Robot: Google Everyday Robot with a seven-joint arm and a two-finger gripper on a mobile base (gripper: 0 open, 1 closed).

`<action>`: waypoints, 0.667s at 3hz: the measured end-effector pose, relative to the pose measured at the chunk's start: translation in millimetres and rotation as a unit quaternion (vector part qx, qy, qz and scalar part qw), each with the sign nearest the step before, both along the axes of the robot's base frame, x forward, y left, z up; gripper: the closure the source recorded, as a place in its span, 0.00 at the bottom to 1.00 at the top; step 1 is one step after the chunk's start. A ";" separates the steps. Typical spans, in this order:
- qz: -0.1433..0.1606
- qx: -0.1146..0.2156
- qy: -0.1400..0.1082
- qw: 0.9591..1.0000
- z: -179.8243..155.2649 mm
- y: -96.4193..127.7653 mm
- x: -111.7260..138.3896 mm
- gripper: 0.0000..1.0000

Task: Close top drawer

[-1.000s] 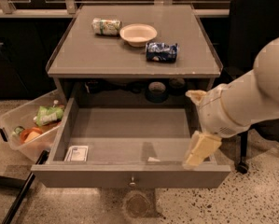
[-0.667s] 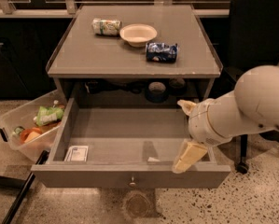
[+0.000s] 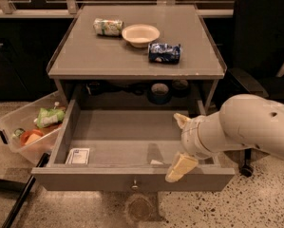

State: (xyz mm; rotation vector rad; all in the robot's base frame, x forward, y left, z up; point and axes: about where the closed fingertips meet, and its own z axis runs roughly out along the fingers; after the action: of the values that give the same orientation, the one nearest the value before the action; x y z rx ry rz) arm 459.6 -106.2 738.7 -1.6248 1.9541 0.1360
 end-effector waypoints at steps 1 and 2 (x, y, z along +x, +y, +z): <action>0.001 0.004 0.009 1.000 -42.6 15.6 7.7 0.00; 0.001 0.005 0.008 1.000 -42.8 15.8 8.1 0.00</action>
Offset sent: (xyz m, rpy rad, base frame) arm 0.0161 0.0225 -0.0678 0.0162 0.0259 -0.0003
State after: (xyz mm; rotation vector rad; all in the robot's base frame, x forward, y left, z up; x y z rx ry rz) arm 467.7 -90.4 696.0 -1.6248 1.9615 0.1594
